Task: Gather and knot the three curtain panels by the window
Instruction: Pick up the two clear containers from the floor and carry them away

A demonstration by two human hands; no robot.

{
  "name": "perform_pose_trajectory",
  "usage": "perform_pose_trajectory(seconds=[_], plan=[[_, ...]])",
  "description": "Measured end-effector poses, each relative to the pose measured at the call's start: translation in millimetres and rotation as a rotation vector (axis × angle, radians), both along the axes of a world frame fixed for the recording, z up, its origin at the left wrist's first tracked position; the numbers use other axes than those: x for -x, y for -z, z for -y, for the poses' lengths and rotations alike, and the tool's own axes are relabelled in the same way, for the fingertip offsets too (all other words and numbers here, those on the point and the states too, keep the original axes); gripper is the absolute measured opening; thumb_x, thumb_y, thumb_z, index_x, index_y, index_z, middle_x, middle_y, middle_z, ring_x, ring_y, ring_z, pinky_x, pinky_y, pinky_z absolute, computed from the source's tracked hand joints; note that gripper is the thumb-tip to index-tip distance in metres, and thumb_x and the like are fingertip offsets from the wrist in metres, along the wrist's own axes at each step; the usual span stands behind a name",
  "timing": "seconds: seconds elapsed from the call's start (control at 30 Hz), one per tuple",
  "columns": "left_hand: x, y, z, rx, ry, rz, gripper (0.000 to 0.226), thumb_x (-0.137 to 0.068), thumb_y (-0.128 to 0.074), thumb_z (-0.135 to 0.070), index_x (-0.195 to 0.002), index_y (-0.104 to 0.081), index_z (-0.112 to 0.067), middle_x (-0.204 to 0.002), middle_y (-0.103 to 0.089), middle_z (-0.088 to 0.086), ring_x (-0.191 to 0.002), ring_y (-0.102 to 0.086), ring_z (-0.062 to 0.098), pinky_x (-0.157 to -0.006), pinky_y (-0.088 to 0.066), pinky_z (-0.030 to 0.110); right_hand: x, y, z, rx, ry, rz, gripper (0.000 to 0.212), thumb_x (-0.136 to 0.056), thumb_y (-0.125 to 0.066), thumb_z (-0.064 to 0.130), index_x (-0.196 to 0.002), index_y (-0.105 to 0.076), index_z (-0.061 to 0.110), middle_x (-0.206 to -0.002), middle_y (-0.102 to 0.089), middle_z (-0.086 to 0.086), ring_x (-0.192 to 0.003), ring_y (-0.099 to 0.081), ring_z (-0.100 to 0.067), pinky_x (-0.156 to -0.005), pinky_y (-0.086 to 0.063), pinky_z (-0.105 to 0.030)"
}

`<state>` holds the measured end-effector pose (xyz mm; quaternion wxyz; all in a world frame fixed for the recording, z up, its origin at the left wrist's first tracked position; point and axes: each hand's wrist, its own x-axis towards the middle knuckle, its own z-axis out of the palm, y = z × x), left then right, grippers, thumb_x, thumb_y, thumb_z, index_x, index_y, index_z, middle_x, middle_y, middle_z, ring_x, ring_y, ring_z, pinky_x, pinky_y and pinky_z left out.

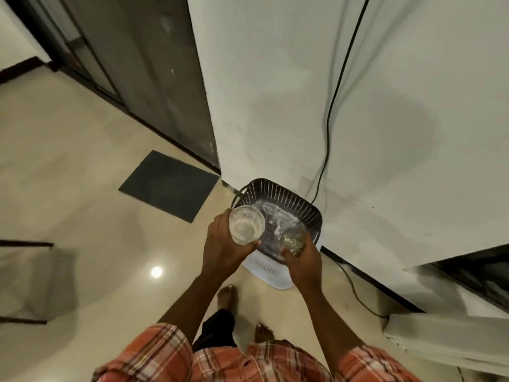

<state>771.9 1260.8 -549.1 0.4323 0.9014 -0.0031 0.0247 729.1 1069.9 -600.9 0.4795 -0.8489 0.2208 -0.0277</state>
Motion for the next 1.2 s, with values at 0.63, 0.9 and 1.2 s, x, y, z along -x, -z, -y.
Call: perform_pose_trajectory(seconds=[0.63, 0.9, 1.2], plan=[[-171.9, 133.6, 37.3, -0.184, 0.627, -0.400, 0.094, -0.064, -0.086, -0.031, -0.138, -0.029, -0.015, -0.132, -0.043, 0.006, -0.109, -0.056, 0.022, -0.080, -0.052, 0.028, -110.0, 114.5, -6.9, 0.117, 0.237, -0.306, 0.063, -0.087, -0.066, 0.033, -0.139, -0.033, 0.023, -0.121, -0.063, -0.007, -0.102, -0.065, -0.026, -0.087, -0.054, -0.040], [-186.8, 180.2, 47.8, -0.165, 0.665, -0.469, 0.078, -0.077, -0.077, -0.017, -0.139, -0.030, -0.022, -0.121, -0.056, -0.003, -0.095, -0.063, 0.010, -0.074, -0.051, 0.017, -116.5, 170.7, -12.6, 0.072, 0.314, -0.353, 0.061, -0.091, -0.061, 0.031, -0.141, -0.031, 0.017, -0.129, -0.053, -0.011, -0.096, -0.063, -0.022, -0.078, -0.054, -0.030], [-191.6, 198.3, 46.1, -0.125, 0.679, -0.523, 0.081, -0.078, -0.075, -0.011, -0.143, -0.028, -0.019, -0.132, -0.048, -0.001, -0.107, -0.052, 0.007, -0.072, -0.038, -0.001, -118.7, 173.5, -18.2, 0.083, 0.312, -0.352, 0.062, -0.089, -0.064, 0.019, -0.140, -0.030, 0.018, -0.137, -0.047, -0.012, -0.111, -0.059, -0.027, -0.088, -0.056, -0.040]])
